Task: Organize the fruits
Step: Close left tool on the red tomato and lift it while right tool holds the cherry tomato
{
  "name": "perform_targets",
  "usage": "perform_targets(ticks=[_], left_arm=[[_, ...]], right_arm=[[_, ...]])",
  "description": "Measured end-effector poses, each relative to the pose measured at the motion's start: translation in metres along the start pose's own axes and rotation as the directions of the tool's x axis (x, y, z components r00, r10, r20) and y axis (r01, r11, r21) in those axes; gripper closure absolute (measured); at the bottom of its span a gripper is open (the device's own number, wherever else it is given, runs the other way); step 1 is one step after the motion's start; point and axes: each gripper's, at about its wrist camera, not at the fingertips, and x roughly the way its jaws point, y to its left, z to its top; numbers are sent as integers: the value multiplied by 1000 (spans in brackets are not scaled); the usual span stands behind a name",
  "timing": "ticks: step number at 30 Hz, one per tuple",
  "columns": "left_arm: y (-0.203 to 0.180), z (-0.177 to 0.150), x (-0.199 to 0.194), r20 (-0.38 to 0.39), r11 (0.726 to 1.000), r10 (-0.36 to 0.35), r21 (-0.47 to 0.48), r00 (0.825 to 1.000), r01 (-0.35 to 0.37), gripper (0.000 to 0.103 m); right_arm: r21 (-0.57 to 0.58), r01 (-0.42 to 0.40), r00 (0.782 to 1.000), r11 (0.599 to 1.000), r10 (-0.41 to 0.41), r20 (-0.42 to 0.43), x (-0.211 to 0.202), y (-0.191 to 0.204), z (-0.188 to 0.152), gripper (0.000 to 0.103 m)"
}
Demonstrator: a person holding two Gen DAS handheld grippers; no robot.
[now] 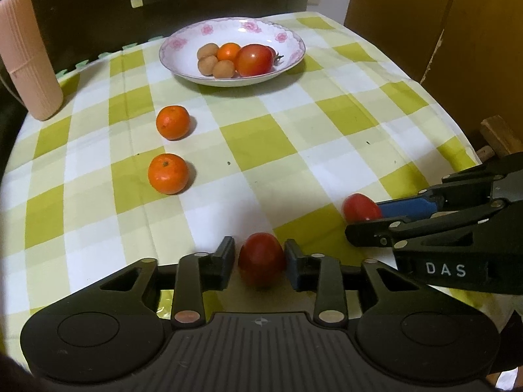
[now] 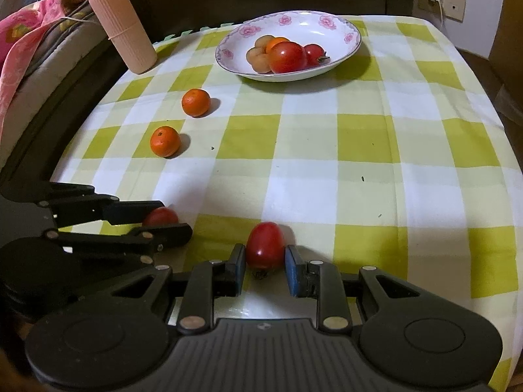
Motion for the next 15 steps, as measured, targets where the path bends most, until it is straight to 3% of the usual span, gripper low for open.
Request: perform_targets(ticks=[1, 3, 10, 14, 15], left_arm=[[0, 0, 1, 0, 1000, -1, 1, 1000, 1, 46], [0, -2, 2, 1, 1000, 15, 8, 1000, -15, 42], [-4, -5, 1, -1, 999, 28, 18, 1000, -28, 40], [-5, -6, 0, 0, 999, 37, 20, 999, -37, 47], [-5, -6, -1, -1, 999, 34, 24, 999, -34, 56]], right_arm=[[-5, 3, 1000, 1000, -3, 0, 0, 1, 0, 77], [-16, 8, 1000, 1000, -9, 0, 0, 2, 0, 77], [-15, -5, 1000, 1000, 5, 3, 0, 0, -1, 76], [-16, -5, 1000, 1000, 5, 1, -1, 1, -1, 76], [-17, -4, 1000, 1000, 4, 2, -1, 1, -1, 76]])
